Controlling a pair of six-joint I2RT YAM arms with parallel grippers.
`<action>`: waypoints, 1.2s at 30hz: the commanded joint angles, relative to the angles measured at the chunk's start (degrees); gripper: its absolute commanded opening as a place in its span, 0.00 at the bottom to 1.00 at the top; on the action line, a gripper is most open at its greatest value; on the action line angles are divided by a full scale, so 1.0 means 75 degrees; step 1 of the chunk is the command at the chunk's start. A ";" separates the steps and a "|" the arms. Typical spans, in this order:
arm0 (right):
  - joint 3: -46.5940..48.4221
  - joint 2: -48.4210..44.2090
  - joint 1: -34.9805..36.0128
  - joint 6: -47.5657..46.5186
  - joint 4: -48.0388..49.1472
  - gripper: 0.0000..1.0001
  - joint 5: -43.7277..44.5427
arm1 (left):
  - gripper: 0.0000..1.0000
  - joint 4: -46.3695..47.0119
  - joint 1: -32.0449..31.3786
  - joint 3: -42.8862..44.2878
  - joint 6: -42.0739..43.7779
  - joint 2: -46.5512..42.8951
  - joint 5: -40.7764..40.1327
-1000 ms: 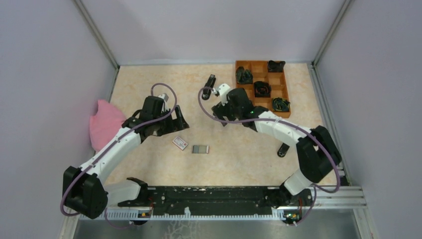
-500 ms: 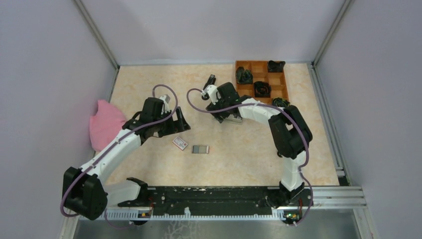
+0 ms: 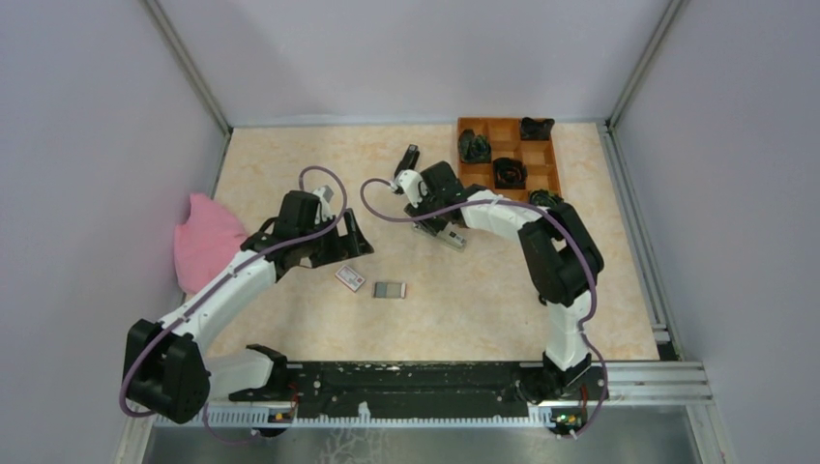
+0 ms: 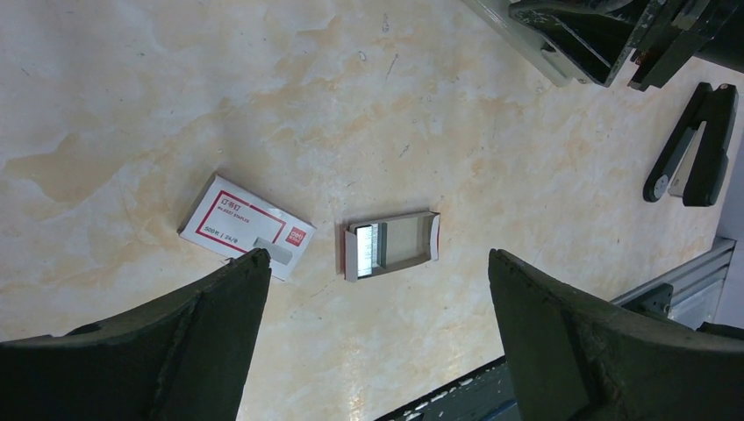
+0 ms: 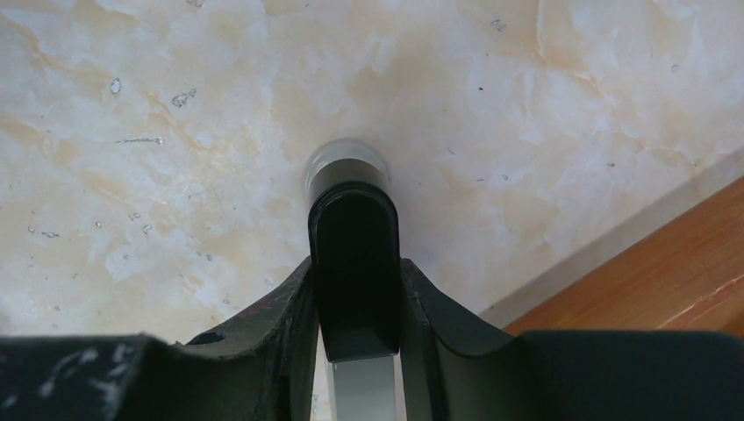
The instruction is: Load the staples into the stapler
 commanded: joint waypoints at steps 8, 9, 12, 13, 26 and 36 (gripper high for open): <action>-0.0402 -0.1455 0.0262 0.0437 0.0487 0.02 -0.0555 | 0.97 0.0741 0.0079 -0.0164 -0.0741 0.0047 0.0594; -0.0508 -0.1602 0.0286 0.0532 0.0575 0.01 -0.0622 | 0.96 0.0822 0.0096 -0.0182 -0.0814 0.0041 0.0635; -0.0858 -0.2061 0.0392 0.0774 0.0833 0.00 -0.0813 | 0.95 0.1171 0.0185 -0.0262 -0.1031 0.0023 0.0901; -0.0977 -0.2312 0.0443 0.0853 0.0929 0.00 -0.0849 | 0.94 0.1315 0.0212 -0.0290 -0.1104 0.0039 0.0986; -0.2112 -0.3654 0.0907 0.2150 0.2467 0.00 -0.1479 | 0.81 0.2636 0.0266 -0.0338 -0.1650 0.0507 0.2197; -0.2475 -0.3868 0.1066 0.2851 0.3464 0.00 -0.1632 | 0.65 0.3102 0.0259 -0.0363 -0.1914 0.0772 0.2354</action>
